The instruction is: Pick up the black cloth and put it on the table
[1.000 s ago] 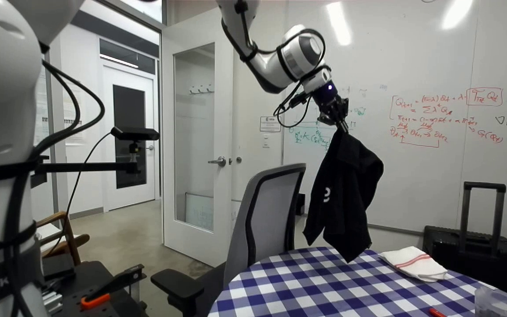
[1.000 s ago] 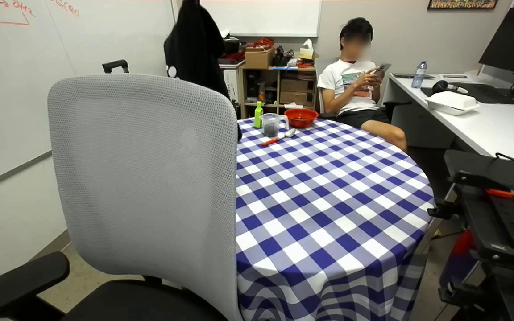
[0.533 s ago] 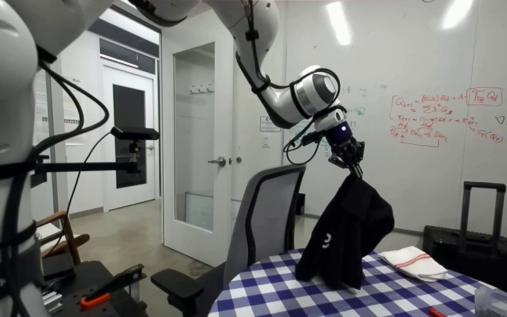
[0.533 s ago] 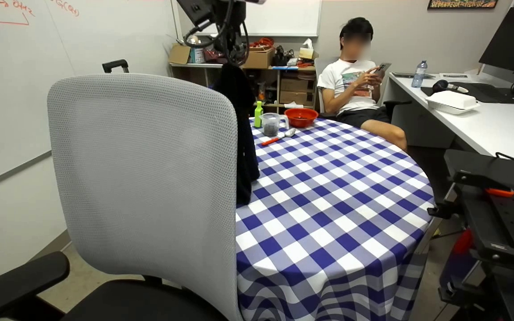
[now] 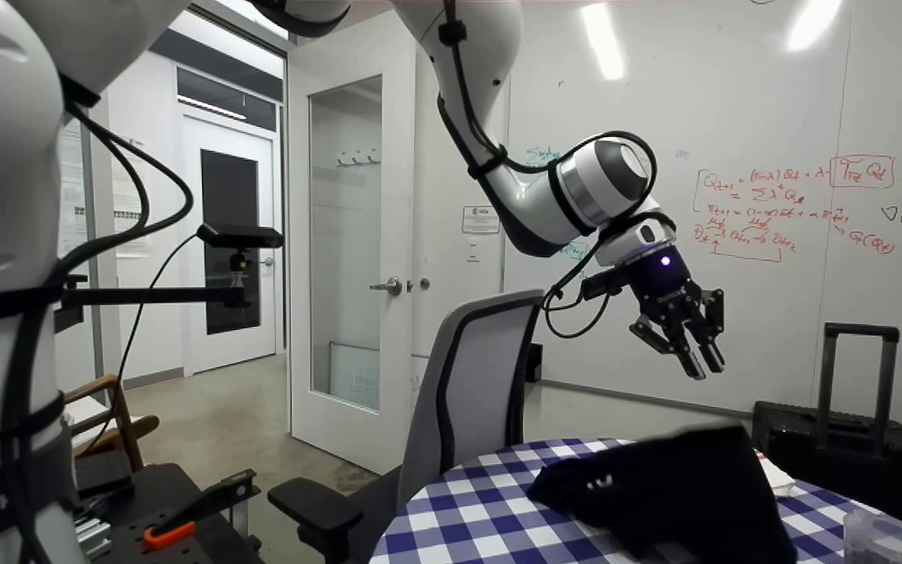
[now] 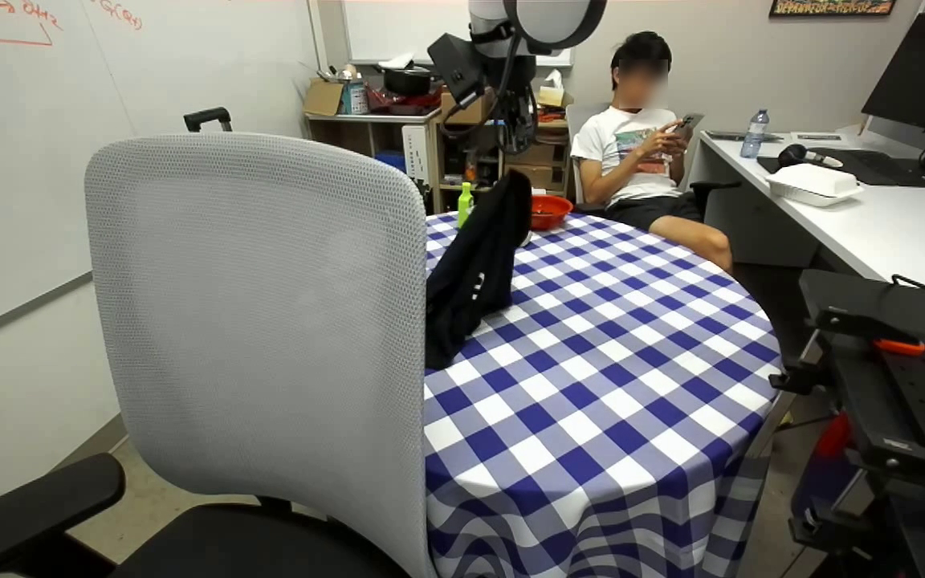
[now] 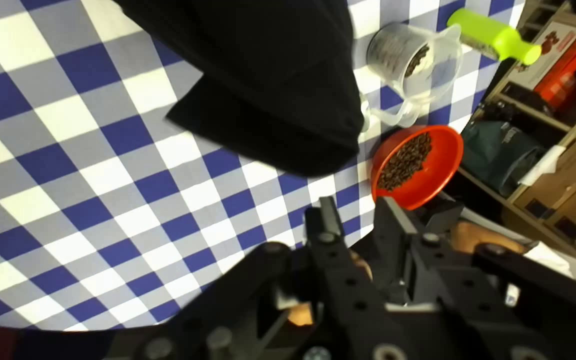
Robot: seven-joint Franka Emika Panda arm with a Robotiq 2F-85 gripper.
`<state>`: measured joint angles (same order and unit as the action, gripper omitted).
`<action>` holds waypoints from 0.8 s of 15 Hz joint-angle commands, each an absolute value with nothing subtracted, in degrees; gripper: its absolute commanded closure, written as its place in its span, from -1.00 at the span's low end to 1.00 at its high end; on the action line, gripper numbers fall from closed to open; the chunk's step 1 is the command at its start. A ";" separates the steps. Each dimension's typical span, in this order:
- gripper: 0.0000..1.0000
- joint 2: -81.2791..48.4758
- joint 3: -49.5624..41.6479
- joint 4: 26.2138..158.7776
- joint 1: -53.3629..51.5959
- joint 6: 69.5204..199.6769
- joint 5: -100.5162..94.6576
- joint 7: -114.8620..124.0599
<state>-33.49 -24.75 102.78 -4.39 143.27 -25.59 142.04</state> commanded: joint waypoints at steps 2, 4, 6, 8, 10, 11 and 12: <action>-0.31 -27.49 -27.30 110.83 -6.25 145.04 -31.01 148.19; -0.61 -25.13 -26.47 112.58 -5.87 145.31 -32.26 148.48; -0.91 -21.23 -24.35 116.39 -4.85 147.60 -31.80 146.07; -1.00 -18.05 -22.46 118.97 -4.27 147.95 -29.31 146.30; -1.00 -14.92 -20.82 120.73 -3.90 143.33 -24.89 149.47; -1.00 -13.40 -20.30 121.73 -3.64 141.79 -23.56 150.64; -1.00 -11.52 -19.82 122.86 -3.26 139.70 -22.22 151.57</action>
<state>-18.15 -22.01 118.06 -4.73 143.78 -25.60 148.44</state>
